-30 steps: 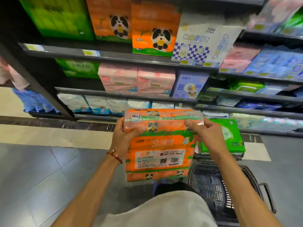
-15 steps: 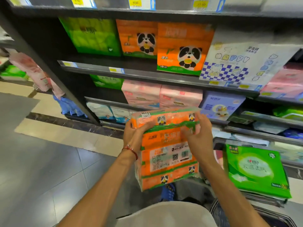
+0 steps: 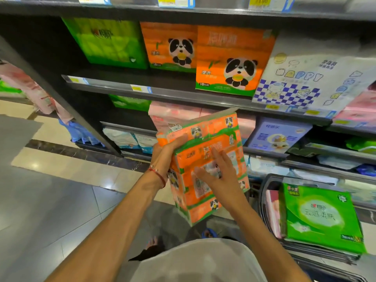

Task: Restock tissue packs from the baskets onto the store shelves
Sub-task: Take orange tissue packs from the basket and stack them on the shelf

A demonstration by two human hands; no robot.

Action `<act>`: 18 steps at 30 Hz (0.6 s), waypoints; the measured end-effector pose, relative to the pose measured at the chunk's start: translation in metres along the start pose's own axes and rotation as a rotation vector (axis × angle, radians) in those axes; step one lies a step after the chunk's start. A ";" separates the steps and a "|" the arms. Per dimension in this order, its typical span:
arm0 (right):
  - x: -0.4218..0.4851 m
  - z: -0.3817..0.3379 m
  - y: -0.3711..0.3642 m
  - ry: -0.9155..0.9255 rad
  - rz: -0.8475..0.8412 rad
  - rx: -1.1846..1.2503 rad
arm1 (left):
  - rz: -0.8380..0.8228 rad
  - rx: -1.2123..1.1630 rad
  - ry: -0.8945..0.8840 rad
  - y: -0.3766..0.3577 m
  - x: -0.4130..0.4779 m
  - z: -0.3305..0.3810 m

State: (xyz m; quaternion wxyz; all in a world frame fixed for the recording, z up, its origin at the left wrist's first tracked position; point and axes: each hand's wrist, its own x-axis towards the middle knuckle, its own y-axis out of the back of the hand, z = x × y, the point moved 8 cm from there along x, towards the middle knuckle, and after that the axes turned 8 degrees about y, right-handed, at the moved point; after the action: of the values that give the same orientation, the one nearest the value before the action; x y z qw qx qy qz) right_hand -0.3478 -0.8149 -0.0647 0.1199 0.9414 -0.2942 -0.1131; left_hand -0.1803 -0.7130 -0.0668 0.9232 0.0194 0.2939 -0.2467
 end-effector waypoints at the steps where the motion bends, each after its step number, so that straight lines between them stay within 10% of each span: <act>1: 0.005 -0.001 -0.007 0.002 -0.020 -0.007 | -0.015 0.001 -0.025 0.002 0.003 0.003; 10: 0.023 -0.021 -0.091 -0.035 0.087 -0.243 | -0.203 0.018 0.017 0.055 0.030 0.016; 18: 0.027 -0.060 -0.141 0.004 0.112 0.152 | -0.410 0.169 0.009 0.131 0.030 0.054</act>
State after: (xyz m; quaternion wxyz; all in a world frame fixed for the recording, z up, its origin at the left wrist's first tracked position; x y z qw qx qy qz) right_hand -0.2346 -0.7084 -0.0531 0.0548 0.9301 -0.3540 -0.0815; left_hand -0.0694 -0.6209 -0.0528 0.8476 0.0376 0.2739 -0.4529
